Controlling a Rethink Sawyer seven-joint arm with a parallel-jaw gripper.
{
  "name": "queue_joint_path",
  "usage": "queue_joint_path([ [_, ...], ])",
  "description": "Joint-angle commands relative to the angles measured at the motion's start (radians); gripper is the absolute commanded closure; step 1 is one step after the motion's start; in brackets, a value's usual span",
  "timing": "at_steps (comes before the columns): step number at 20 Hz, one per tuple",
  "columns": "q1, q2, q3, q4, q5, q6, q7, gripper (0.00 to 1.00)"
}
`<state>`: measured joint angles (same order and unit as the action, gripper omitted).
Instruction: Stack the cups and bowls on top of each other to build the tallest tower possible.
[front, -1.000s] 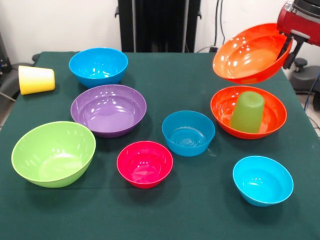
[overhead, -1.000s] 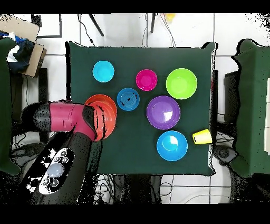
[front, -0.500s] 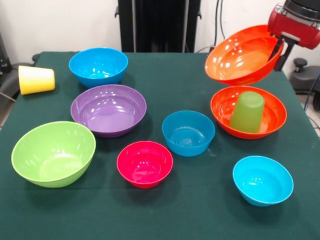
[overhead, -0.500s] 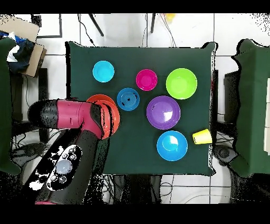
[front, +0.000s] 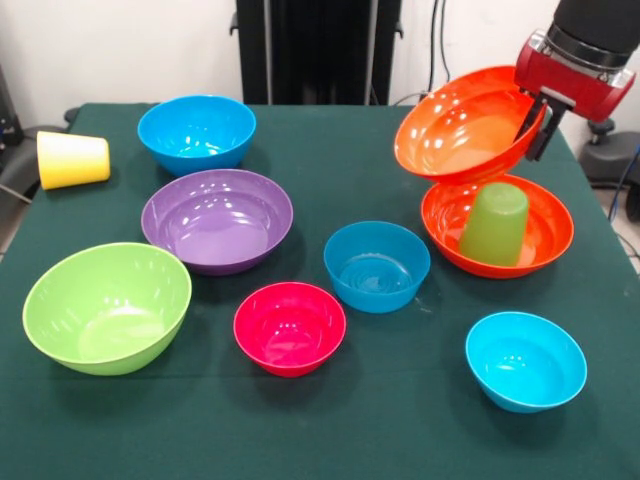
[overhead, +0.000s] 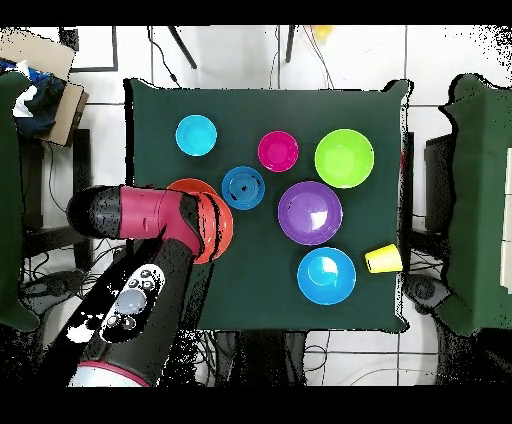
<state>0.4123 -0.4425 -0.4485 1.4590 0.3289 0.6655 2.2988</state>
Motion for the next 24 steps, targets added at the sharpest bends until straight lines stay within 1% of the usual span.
queue_joint_path([
  [1, -0.019, 0.034, 0.045, -0.084, -0.031, 0.033, 0.124, 1.00],
  [14, -0.003, 0.028, 0.044, -0.069, -0.023, 0.034, 0.138, 1.00],
  [20, 0.002, 0.045, 0.037, -0.096, -0.014, 0.048, 0.156, 1.00],
  [24, 0.004, 0.040, 0.033, -0.106, -0.009, 0.074, 0.159, 1.00],
])
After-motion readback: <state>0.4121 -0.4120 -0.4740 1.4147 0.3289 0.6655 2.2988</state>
